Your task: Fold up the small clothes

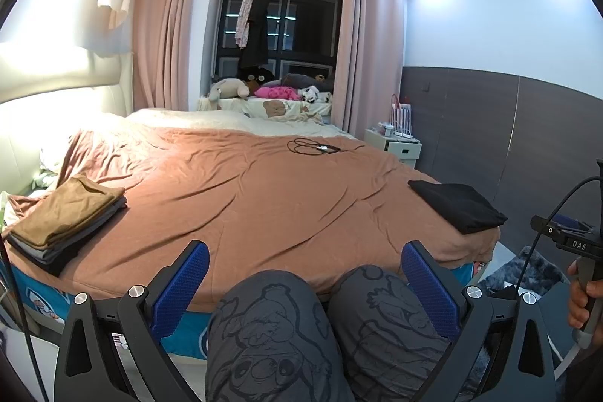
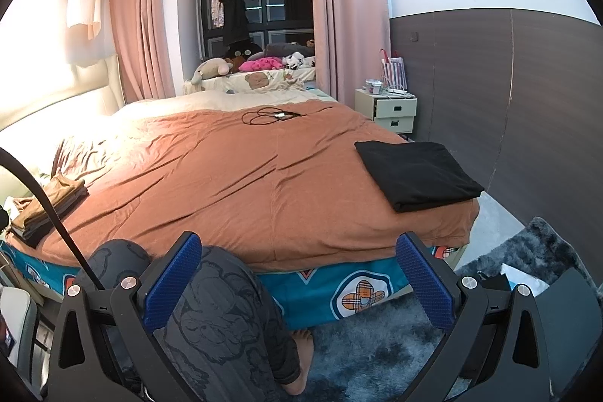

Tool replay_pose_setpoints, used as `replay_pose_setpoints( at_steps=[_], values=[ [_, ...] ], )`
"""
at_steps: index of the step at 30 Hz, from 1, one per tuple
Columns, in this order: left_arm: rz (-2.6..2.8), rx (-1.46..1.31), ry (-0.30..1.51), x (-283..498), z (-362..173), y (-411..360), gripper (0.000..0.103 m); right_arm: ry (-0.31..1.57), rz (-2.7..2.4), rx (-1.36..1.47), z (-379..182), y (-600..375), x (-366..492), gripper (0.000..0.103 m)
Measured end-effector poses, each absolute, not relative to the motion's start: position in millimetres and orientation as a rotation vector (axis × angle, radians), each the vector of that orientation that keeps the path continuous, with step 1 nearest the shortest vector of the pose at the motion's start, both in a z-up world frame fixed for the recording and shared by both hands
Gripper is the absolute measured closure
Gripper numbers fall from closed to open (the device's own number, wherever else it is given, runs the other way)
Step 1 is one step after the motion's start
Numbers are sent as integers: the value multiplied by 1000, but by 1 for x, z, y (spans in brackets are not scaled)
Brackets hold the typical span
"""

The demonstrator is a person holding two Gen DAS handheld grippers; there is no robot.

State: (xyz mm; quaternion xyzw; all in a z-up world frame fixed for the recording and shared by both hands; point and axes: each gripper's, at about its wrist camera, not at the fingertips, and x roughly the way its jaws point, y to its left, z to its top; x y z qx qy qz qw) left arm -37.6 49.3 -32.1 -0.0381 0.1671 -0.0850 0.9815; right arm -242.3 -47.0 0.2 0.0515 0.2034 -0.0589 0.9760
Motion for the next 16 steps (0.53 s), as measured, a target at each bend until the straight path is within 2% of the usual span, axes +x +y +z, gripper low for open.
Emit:
replay_pose_setpoints(
  at_steps=[16],
  values=[
    [-180,-70,335,-39,-32,46,0,415,-117,104,0,-49,-242,0]
  ],
)
